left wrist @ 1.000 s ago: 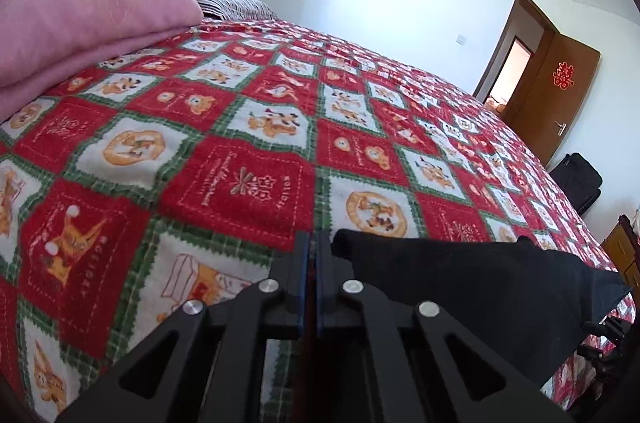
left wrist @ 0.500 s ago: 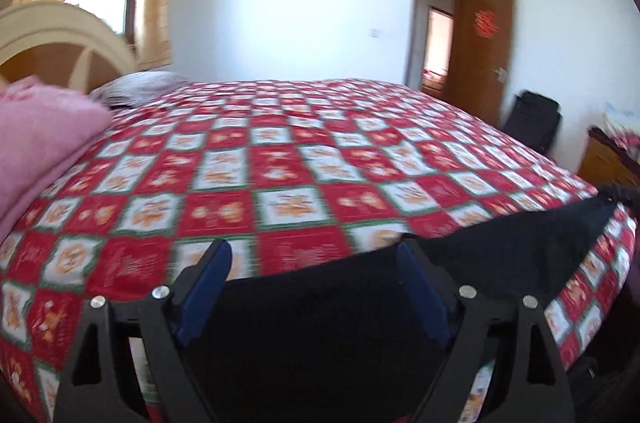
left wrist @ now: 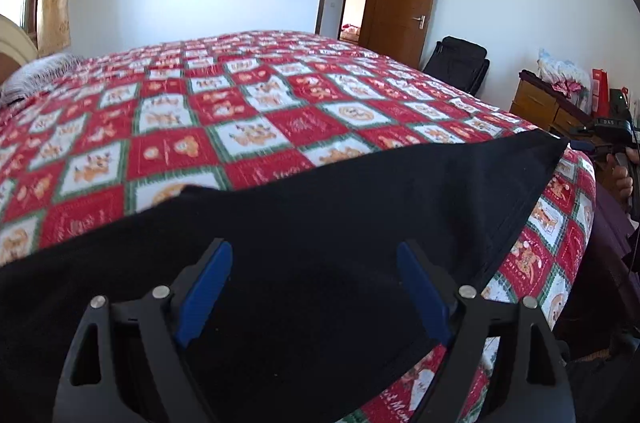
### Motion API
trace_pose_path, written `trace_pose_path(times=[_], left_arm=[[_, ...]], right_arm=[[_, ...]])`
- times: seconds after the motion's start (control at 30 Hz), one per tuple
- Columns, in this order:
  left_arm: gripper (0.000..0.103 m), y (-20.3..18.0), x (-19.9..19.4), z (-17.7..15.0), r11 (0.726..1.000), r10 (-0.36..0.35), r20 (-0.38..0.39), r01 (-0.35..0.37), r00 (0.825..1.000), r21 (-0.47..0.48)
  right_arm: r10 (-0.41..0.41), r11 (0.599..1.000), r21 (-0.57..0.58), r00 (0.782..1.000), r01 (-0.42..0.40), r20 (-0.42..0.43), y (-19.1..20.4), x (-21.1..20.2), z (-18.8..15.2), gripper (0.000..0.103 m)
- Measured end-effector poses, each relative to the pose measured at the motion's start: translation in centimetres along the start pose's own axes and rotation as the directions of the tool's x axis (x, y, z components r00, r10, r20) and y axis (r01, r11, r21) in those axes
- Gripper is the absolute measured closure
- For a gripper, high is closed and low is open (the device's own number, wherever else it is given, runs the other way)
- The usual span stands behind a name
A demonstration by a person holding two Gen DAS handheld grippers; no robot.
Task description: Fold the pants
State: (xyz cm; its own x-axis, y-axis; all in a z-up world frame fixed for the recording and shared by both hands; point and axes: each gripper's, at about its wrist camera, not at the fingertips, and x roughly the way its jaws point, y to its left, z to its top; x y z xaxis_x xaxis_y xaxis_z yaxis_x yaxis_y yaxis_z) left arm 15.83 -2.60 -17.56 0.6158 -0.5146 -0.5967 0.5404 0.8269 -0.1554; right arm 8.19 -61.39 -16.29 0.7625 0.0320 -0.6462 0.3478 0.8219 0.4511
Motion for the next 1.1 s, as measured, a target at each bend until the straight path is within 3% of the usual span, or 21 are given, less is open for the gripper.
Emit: trace_pose_path(times=[0.2, 0.37, 0.4, 0.43, 0.57, 0.67, 0.77, 0.87, 0.93, 1.0, 1.1], left_arm=[[0.016, 1.5, 0.0, -1.3, 0.998, -0.015, -0.005, 0.014, 1.0, -0.054], [0.012, 0.9, 0.3, -1.6, 0.999, -0.007, 0.006, 0.007, 1.0, -0.033], [0.012, 0.7, 0.4, -1.7, 1.0, 0.001, 0.008, -0.001, 1.0, -0.021], [0.011, 0.4, 0.4, -1.8, 1.0, 0.01, 0.009, -0.01, 1.0, -0.01], [0.009, 0.4, 0.6, -1.9, 1.0, 0.019, 0.011, -0.019, 1.0, 0.009], [0.007, 0.4, 0.7, -1.9, 0.999, 0.022, 0.012, -0.023, 1.0, 0.023], [0.006, 0.2, 0.8, -2.1, 0.999, 0.032, 0.017, -0.032, 0.999, 0.034], [0.006, 0.2, 0.8, -2.1, 0.999, 0.032, 0.023, -0.033, 0.999, 0.036], [0.006, 0.3, 0.7, -2.2, 0.999, 0.027, 0.025, -0.027, 0.999, 0.033], [0.006, 0.4, 0.8, -2.2, 0.999, 0.023, 0.026, -0.024, 0.999, 0.034], [0.005, 0.2, 0.9, -2.2, 0.999, 0.025, 0.023, -0.026, 0.999, 0.044]], right_arm=[[-0.009, 0.999, 0.045, 0.999, 0.01, -0.036, -0.7, 2.2, -0.7, 0.055], [0.035, 0.992, 0.122, 0.999, -0.035, 0.0, -2.4, 3.1, -0.1, 0.058], [0.033, 0.991, 0.128, 0.999, -0.034, 0.006, -2.5, 3.4, 0.2, 0.066], [0.02, 0.993, 0.119, 1.0, -0.021, 0.01, -2.4, 3.6, 0.5, 0.099], [0.028, 0.997, 0.072, 0.999, -0.03, 0.022, -1.1, 4.6, 2.7, 0.1], [0.076, 0.997, -0.014, 0.994, -0.075, 0.075, 1.8, 3.8, 5.8, 0.1], [0.179, 0.982, -0.081, 0.971, -0.169, 0.156, 4.1, 1.6, 8.1, 0.1], [0.209, 0.974, -0.122, 0.959, -0.188, 0.191, 4.5, 0.5, 8.1, 0.1], [0.194, 0.978, -0.102, 0.969, -0.179, 0.154, 3.1, 1.0, 7.0, 0.1], [0.125, 0.99, -0.081, 0.986, -0.116, 0.107, 1.2, 2.1, 5.4, 0.1], [0.07, 0.997, 0.021, 0.997, -0.07, 0.014, -3.2, 4.0, 2.9, 0.1]])
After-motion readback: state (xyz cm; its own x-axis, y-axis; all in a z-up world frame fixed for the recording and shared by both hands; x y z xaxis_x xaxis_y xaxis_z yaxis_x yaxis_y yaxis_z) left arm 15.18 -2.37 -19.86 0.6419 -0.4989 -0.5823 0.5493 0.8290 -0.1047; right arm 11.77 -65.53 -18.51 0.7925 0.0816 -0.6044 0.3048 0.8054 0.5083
